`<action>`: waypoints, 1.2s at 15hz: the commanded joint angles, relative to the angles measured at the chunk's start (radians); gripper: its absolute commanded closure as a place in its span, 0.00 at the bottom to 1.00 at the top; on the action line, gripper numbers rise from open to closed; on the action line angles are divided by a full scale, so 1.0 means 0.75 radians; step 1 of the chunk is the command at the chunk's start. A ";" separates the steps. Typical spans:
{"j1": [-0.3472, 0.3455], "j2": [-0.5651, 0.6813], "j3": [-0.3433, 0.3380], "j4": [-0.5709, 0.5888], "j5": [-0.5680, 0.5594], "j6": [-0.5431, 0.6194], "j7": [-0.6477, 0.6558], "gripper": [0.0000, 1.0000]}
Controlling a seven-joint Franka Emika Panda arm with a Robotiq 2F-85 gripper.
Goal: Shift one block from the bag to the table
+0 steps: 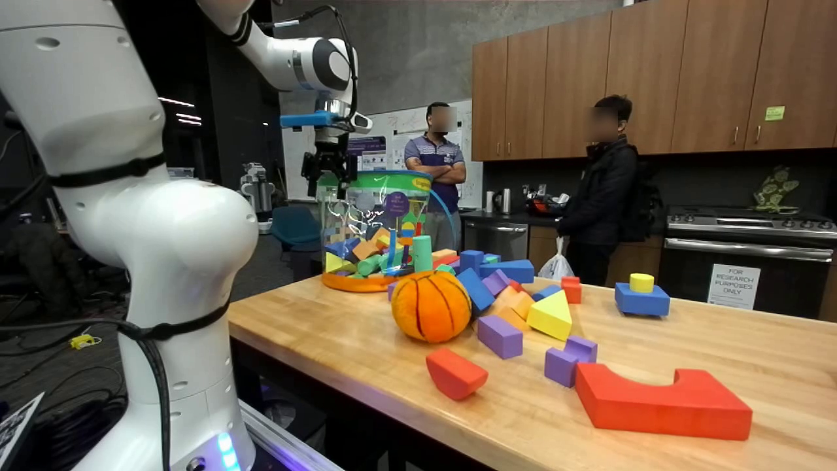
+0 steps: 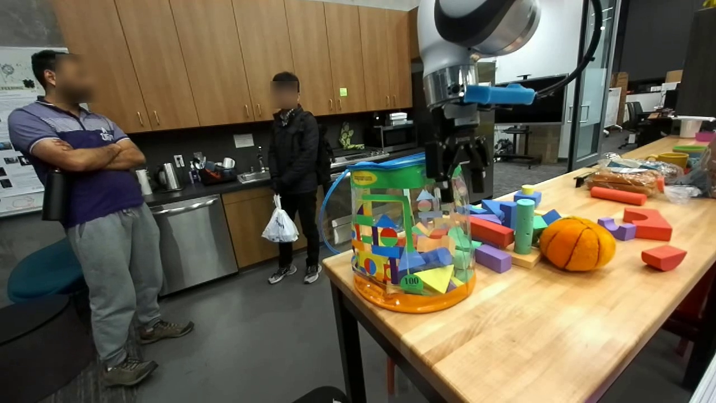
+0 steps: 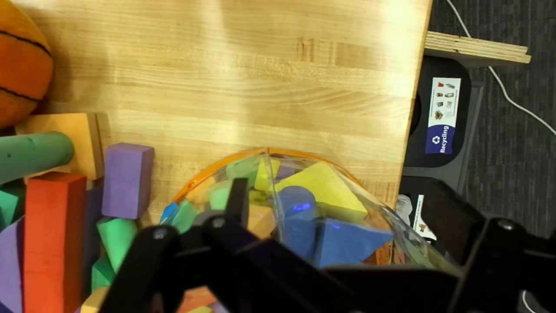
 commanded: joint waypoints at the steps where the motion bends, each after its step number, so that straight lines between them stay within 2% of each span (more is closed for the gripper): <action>1: -0.013 -0.003 0.008 0.072 -0.086 -0.076 0.009 0.00; 9: -0.018 -0.024 0.027 0.315 -0.305 -0.205 0.020 0.00; 18: 0.002 0.230 0.109 0.682 -0.457 -0.216 0.045 0.00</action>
